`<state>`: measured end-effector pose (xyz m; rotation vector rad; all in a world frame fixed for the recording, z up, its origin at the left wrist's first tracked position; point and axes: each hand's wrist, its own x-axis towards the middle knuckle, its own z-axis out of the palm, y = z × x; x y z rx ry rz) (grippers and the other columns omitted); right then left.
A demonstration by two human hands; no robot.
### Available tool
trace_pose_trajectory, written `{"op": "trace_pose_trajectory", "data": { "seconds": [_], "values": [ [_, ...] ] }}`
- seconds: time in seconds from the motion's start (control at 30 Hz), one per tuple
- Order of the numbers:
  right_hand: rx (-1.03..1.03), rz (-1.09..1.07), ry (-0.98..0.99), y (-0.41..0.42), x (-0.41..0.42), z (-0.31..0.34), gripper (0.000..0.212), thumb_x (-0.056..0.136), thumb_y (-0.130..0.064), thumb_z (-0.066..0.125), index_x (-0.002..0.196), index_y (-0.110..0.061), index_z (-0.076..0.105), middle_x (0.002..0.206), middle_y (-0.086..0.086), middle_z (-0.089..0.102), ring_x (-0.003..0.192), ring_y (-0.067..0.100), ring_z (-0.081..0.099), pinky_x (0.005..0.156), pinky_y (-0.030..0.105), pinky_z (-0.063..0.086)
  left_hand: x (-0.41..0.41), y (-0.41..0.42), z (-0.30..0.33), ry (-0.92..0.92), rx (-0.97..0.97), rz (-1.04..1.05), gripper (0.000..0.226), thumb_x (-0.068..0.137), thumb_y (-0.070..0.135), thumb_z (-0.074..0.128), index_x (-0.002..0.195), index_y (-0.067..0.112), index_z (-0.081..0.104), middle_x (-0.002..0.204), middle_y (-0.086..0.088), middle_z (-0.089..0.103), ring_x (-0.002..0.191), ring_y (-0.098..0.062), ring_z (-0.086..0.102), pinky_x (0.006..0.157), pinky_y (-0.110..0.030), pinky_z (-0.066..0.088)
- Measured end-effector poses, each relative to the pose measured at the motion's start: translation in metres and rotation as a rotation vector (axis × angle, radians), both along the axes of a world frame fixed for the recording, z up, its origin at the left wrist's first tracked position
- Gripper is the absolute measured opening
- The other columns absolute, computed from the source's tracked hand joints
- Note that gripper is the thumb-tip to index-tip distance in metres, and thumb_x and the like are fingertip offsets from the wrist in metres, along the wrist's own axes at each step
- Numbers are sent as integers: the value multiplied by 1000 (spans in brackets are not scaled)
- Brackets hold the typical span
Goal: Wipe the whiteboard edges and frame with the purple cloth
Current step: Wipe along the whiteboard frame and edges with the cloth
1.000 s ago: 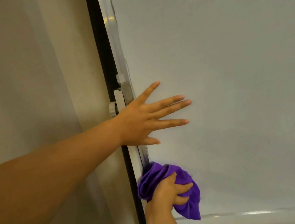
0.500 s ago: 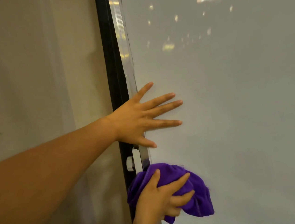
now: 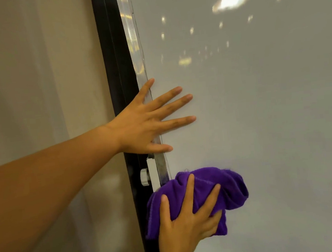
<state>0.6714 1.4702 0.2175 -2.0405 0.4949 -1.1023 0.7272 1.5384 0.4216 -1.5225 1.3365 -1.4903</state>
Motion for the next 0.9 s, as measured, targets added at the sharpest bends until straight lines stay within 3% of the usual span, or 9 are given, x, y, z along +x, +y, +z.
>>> {"op": "trace_pose_trajectory", "data": {
  "seconds": [0.1,0.23,0.33,0.4,0.57,0.7,0.83,0.9],
  "values": [
    [-71,-127,-44,8,-2,-12,71,83,-71,10,145,-38,-3,148,18,32,123,50,42,93,72,33,4,0,2,-5,-5,-17,77,84,70,27,148,34,5,158,-5,0,145,-28,-4,111,-62,-3],
    [-219,-246,-23,-2,7,5,74,83,-71,7,146,-33,0,143,17,25,121,53,33,93,68,22,10,-1,14,3,-74,-30,72,87,68,24,148,34,7,157,-5,1,145,-27,-1,111,-61,-3],
    [-344,-285,-90,-15,19,23,73,84,-69,10,146,-31,2,149,11,10,126,47,22,105,66,14,14,-5,28,-5,-67,-10,67,90,64,21,148,34,6,157,-5,1,145,-27,-1,112,-60,-2],
    [-425,-297,-137,-24,25,42,72,86,-67,14,146,-30,6,151,12,12,129,45,20,110,61,7,18,-8,37,2,-120,-1,63,92,58,19,148,33,5,157,-4,0,145,-26,-1,112,-59,-2],
    [-599,-363,-179,-38,32,81,66,86,-59,25,142,-23,25,147,12,23,133,41,20,102,65,16,25,-17,42,91,-327,15,62,92,57,17,147,34,1,157,-3,-4,145,-24,-4,112,-59,-4],
    [-659,-340,-151,-37,26,70,61,88,-61,14,137,-28,32,148,11,22,132,42,21,109,58,6,24,-22,35,161,-379,-50,61,93,53,24,147,34,5,157,-2,0,145,-26,-2,110,-64,5],
    [-712,-377,-150,-37,18,53,66,87,-60,0,146,-31,0,156,4,-13,142,32,-5,112,51,-5,14,-22,31,230,-426,-172,59,94,44,29,148,27,13,157,-5,8,145,-26,3,108,-53,15],
    [-699,-378,-238,-37,13,54,63,85,-59,-4,145,-37,-2,156,-8,-10,144,20,-6,116,46,-5,10,-20,32,224,-429,-188,59,94,44,30,148,25,13,156,-6,10,145,-26,6,108,-50,19]
  ]
}}
